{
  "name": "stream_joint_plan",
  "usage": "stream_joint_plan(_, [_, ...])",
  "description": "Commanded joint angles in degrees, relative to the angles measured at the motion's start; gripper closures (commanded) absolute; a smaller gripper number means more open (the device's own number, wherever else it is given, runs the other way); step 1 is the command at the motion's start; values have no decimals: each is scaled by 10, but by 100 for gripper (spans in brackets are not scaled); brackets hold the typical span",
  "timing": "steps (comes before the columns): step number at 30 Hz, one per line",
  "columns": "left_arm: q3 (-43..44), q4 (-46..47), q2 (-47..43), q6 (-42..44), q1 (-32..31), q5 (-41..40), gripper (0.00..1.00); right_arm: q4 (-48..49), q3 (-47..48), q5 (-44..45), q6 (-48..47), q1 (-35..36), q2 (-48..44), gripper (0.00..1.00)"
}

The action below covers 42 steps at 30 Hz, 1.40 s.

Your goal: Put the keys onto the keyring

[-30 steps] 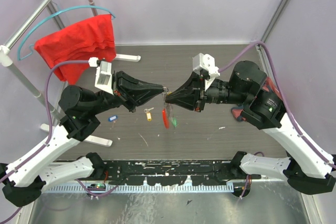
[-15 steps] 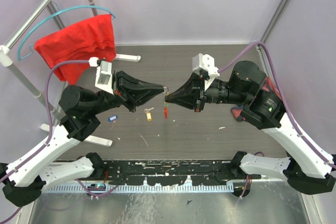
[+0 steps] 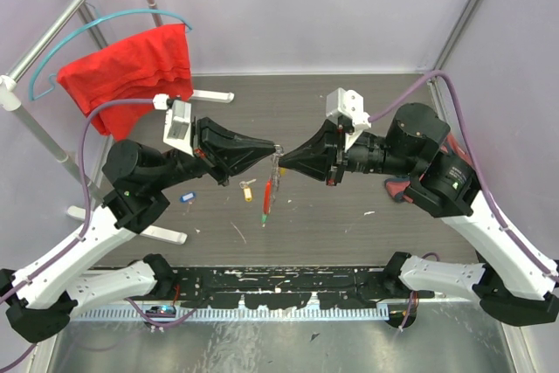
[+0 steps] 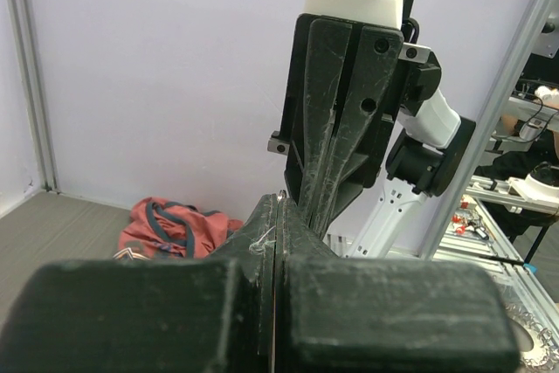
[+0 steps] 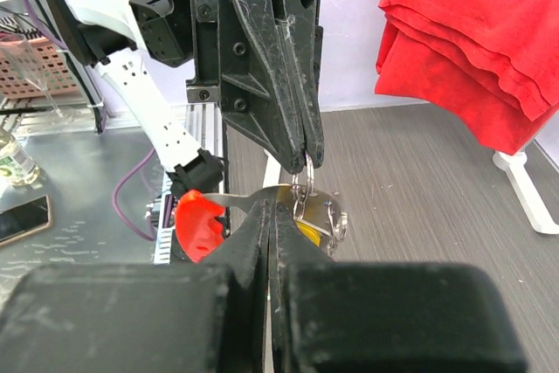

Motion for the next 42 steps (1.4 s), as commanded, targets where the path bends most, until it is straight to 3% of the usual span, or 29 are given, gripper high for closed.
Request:
stream_joint_plan(1, [9, 14, -3, 3, 1, -1, 100, 25, 7, 10, -5, 2, -15, 99])
stream_joint_plan(4, [8, 14, -4, 3, 0, -3, 100, 24, 5, 10, -7, 2, -17, 99])
stream_joint_plan(9, [12, 12, -6, 3, 0, -1, 100, 3, -6, 9, -48, 2, -33, 60])
stream_joint_plan(14, [16, 14, -5, 2, 0, 7, 100, -1, -20, 22, -71, 2, -50, 52])
stream_joint_plan(28, [21, 20, 0, -4, 0, 26, 100, 8, -16, -2, -66, 2, -23, 50])
stream_joint_plan(42, [20, 23, 0, -4, 0, 22, 100, 14, -14, -5, -57, 2, -10, 67])
